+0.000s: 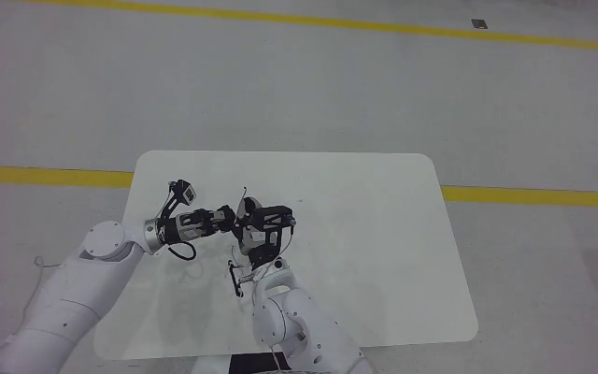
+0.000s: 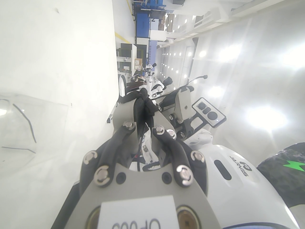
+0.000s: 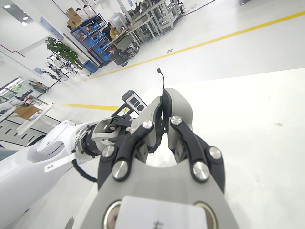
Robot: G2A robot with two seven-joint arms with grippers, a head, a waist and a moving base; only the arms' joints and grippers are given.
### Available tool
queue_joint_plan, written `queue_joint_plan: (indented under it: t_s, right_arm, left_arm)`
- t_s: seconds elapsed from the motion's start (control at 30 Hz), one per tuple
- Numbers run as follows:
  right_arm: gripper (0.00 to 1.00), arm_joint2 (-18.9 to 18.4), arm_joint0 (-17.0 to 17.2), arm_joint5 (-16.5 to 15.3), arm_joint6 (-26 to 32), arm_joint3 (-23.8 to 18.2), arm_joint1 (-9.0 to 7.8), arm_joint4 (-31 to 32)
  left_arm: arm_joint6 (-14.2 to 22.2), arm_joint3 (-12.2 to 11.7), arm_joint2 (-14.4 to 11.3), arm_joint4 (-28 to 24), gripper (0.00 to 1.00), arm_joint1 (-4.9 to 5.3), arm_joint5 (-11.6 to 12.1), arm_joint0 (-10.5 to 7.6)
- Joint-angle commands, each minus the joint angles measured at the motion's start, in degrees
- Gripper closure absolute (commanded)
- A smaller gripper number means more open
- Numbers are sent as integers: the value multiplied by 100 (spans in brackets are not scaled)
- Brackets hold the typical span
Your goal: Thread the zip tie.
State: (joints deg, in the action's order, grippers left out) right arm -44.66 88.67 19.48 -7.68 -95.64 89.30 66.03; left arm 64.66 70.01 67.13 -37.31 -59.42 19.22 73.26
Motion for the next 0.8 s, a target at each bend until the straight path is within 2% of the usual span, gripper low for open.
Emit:
queue_joint_plan:
  t_s: [0.0, 0.4, 0.77]
  right_arm:
    - [100, 6, -4, -6, -9, -6, -3, -8]
    - [100, 19, -7, 0, 48, 31, -8, 10]
    - [100, -119, 83, 0, 121, -4, 21, 185]
  left_arm:
    - [0, 0, 0, 0, 100, 0, 0, 0]
    - [0, 0, 0, 0, 100, 0, 0, 0]
    - [0, 0, 0, 0, 100, 0, 0, 0]
